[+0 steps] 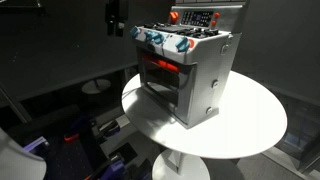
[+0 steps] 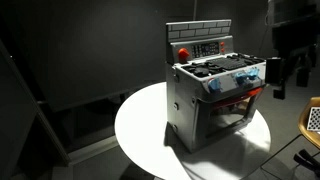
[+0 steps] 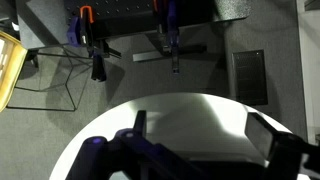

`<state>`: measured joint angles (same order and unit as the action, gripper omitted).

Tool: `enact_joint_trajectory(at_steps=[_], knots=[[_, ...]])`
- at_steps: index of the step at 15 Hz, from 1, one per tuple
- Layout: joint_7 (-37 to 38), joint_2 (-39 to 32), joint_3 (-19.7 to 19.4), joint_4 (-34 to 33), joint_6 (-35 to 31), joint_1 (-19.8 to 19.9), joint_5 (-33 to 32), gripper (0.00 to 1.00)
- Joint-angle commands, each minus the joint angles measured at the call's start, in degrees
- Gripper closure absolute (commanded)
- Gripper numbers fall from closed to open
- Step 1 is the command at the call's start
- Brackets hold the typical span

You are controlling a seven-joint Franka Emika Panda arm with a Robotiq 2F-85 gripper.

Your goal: Push the top right button on the toy stove

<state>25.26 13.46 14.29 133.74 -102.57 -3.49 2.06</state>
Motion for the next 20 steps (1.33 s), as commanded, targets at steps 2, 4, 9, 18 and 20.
enact_joint_trajectory(at_steps=[2, 4, 9, 18, 20], knots=[[0.21, -0.09, -1.13, -0.14, 0.13, -1.18, -0.23, 0.00], [0.21, -0.09, -1.12, -0.14, 0.13, -1.18, -0.23, 0.00], [0.87, -0.40, -2.06, -2.36, -2.85, -0.52, -1.71, 0.00], [3.28, -3.81, -4.24, -9.13, -11.98, 1.27, -6.21, 0.00], [4.56, -5.43, -4.90, -11.08, -13.83, 1.79, -7.60, 0.00]])
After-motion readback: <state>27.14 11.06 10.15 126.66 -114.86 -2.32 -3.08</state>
